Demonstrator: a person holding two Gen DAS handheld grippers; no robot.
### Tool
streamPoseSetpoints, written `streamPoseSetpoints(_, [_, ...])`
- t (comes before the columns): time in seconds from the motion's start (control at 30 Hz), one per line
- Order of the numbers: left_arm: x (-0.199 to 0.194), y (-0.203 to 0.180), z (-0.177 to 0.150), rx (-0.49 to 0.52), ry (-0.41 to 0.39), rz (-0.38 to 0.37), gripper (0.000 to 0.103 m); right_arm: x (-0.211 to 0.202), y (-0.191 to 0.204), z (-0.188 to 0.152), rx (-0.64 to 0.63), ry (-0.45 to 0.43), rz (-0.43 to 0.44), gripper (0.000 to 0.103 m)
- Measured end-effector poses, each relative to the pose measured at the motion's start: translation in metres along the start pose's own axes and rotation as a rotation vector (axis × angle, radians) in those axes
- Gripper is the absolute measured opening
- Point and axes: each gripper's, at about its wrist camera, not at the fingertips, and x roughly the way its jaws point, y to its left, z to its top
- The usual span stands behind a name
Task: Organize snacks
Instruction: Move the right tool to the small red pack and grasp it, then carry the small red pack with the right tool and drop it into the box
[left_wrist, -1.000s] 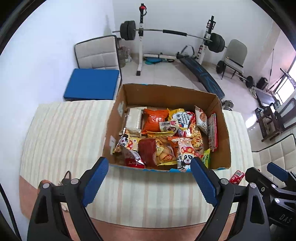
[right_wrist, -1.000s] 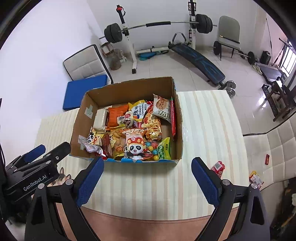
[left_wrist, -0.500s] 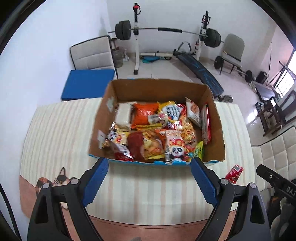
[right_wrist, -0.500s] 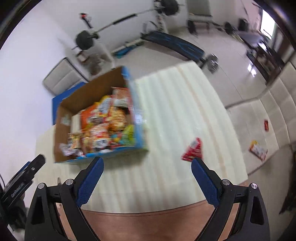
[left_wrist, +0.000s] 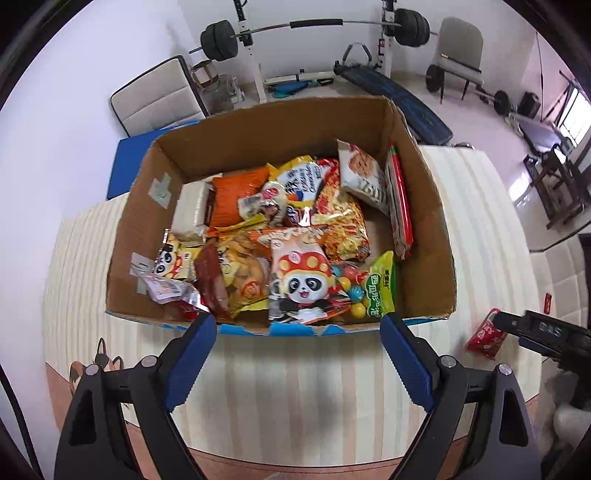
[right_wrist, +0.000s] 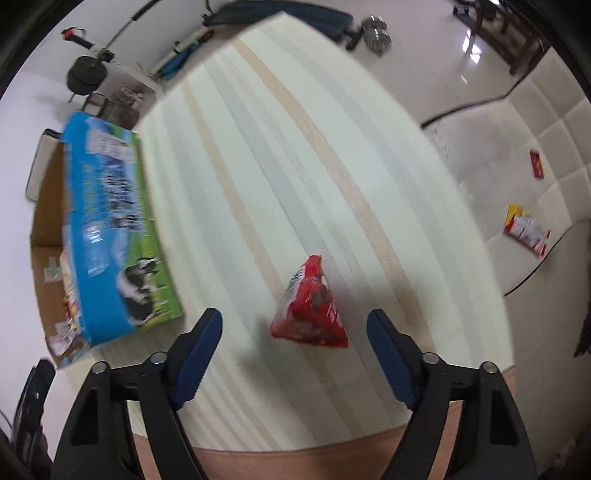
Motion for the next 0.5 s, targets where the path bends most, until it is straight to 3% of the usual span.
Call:
streamPoseSetpoints(0.13, [0.007, -0.006, 0.000, 0.010, 0.012, 0.015, 0.091, 0.026, -0.006, 0.005, 0.016, 0.038, -0.004, 0.056])
streamPoseSetpoints(0.23, [0.010, -0.006, 0.001, 0.003, 0.025, 0.012, 0.091, 0.031, -0.005, 0.003, -0.003, 0.023, -0.020, 0.046])
streamPoseSetpoints(0.5, [0.012, 0.005, -0.008, -0.028, 0.045, -0.010, 0.091, 0.024, 0.004, -0.014, -0.047, -0.005, 0.004, 0.044])
